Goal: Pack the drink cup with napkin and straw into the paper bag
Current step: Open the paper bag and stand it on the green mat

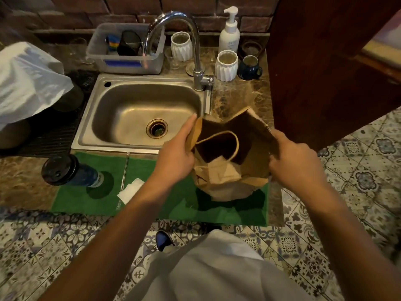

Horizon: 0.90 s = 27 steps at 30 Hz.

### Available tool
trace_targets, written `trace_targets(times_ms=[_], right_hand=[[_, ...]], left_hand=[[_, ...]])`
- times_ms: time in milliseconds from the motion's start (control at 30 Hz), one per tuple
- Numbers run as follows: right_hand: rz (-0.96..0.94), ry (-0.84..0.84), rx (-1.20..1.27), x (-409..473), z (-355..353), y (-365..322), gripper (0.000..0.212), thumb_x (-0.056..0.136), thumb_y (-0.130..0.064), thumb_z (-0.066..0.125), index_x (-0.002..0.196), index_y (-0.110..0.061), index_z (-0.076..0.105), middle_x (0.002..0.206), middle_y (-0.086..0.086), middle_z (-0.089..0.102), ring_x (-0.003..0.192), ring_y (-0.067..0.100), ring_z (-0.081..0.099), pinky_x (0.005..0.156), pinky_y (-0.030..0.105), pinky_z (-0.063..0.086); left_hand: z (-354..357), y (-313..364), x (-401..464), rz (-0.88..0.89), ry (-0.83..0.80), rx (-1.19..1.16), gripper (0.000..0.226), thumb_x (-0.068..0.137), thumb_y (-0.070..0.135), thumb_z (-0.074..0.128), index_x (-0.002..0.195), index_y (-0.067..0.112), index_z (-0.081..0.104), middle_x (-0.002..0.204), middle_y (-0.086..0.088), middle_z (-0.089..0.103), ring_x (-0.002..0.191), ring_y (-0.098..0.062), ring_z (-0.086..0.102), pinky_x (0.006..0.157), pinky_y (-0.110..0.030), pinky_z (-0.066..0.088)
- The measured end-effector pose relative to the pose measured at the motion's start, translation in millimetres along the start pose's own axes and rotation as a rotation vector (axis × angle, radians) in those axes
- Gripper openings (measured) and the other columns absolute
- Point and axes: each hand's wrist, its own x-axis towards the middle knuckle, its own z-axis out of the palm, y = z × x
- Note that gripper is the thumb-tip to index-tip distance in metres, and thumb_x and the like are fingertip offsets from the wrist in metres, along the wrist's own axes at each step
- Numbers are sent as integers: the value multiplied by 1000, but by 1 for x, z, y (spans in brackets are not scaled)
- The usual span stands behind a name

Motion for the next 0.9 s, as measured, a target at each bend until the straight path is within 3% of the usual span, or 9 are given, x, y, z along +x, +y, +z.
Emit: trace_targets(times_ms=[67,133,200,300,433,567,633,800,900], right_hand=[[17,13,15,0,0,8,61,96,-25,54,150,-37,31,85,7,68,72,33,67,69,46,61],[44,-13,-20,-1,5,6,60,97,-28,53,151,-36,29,89,8,68,76,34,67,70,45,60],[69,-30,-46,-4,11,1,59,99,-32,50,153,-33,25,98,11,68,84,36,66,70,42,54],[81,-18,-43,-5,12,-5,60,101,-38,47,154,-33,21,111,16,68,93,40,65,75,44,51],[90,-54,-52,-4,3,-17,66,100,-47,48,158,-29,19,115,12,69,102,39,65,77,44,51],[66,-73,-52,-4,-2,-27,70,99,-55,48,157,-27,21,102,7,66,97,36,66,73,42,51],[54,-87,-48,-4,-5,-27,70,98,-58,47,156,-27,23,108,11,67,99,38,66,71,40,48],[-15,-10,-21,-10,-42,-23,65,97,-58,45,153,-33,24,108,7,71,87,32,69,77,48,59],[-97,181,73,-16,-68,-35,58,100,-50,46,152,-27,33,118,6,69,96,33,68,83,53,57]], left_hand=[[-6,-2,8,6,5,49,85,92,5,60,156,47,23,132,-5,66,110,-25,66,86,-34,57],[-5,-3,13,7,-40,74,82,92,9,62,155,45,25,130,-4,66,92,-18,68,67,-22,59],[1,-3,15,3,-85,55,80,92,13,64,155,45,27,132,-5,65,93,-19,69,57,-17,57],[7,2,14,-19,-72,26,83,91,20,67,156,44,22,150,-4,52,120,-28,62,89,-46,59],[11,7,13,-42,-85,-40,85,89,25,69,158,37,20,159,-4,39,137,-29,47,107,-52,45],[16,10,11,-68,-103,-173,85,87,25,72,157,35,25,161,0,36,140,-25,44,109,-53,45],[16,12,8,-96,-101,-307,82,87,20,72,156,35,29,160,1,36,139,-21,45,106,-50,49],[4,4,2,-68,-36,-501,75,90,9,68,153,32,35,158,3,40,140,-16,45,74,-15,50],[-16,-12,-7,-9,119,-534,73,90,11,69,152,34,37,155,5,42,134,-11,50,87,-19,50]])
